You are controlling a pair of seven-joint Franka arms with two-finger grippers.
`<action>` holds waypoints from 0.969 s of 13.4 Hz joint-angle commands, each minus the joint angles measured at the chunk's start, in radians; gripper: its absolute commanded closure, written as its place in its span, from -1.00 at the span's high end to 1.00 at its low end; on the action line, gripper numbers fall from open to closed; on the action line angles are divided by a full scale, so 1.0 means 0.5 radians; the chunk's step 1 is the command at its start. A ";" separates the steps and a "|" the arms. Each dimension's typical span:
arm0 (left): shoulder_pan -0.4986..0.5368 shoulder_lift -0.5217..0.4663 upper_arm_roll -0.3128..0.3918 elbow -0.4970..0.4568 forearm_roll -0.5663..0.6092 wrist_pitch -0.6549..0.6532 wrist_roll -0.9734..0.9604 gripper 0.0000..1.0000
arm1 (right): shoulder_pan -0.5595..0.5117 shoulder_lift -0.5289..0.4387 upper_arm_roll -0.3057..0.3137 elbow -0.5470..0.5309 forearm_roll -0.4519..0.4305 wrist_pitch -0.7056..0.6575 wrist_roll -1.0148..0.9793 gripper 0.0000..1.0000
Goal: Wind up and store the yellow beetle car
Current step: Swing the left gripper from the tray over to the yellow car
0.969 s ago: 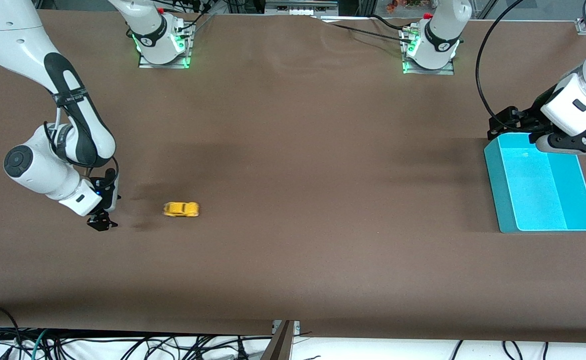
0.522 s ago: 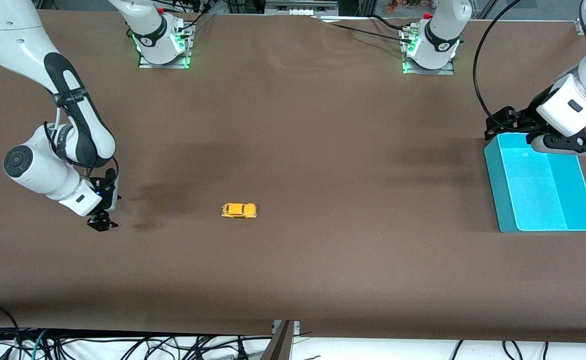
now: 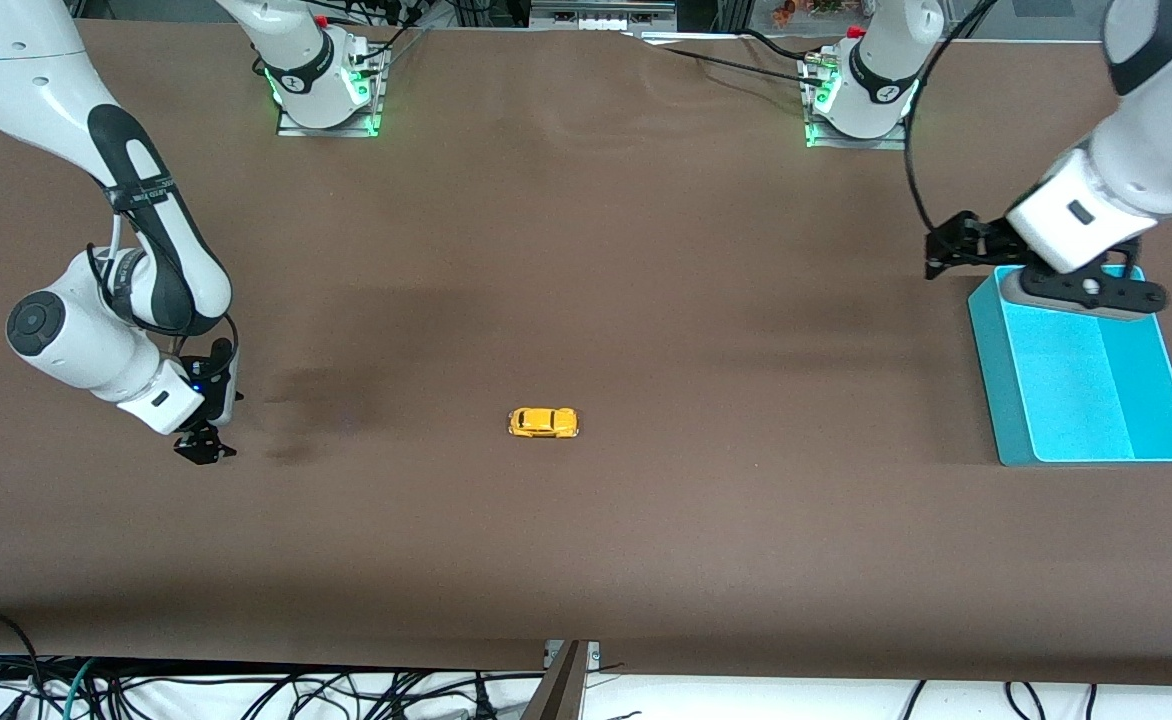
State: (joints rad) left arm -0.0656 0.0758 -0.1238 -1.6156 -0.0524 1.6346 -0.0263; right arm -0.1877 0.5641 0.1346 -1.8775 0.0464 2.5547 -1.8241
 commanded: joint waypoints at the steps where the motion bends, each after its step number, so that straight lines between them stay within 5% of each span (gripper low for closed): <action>1: -0.019 0.100 -0.224 0.071 0.004 -0.054 -0.006 1.00 | 0.001 -0.011 0.010 0.034 0.030 -0.062 0.034 0.99; 4: -0.050 0.277 -0.451 0.123 0.004 -0.036 0.000 1.00 | 0.007 -0.014 0.013 0.116 0.030 -0.182 0.135 0.99; 8: -0.288 0.654 -0.510 0.408 0.010 -0.032 0.001 1.00 | 0.007 -0.033 0.028 0.168 0.030 -0.274 0.261 0.99; 13: -0.436 1.047 -0.510 0.522 0.022 0.595 0.270 1.00 | 0.029 -0.033 0.041 0.383 0.024 -0.538 0.414 0.99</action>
State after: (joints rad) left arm -0.2675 0.5189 -0.3805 -1.4199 -0.0524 1.8610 0.0229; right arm -0.1787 0.5557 0.1487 -1.7161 0.0470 2.3338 -1.6415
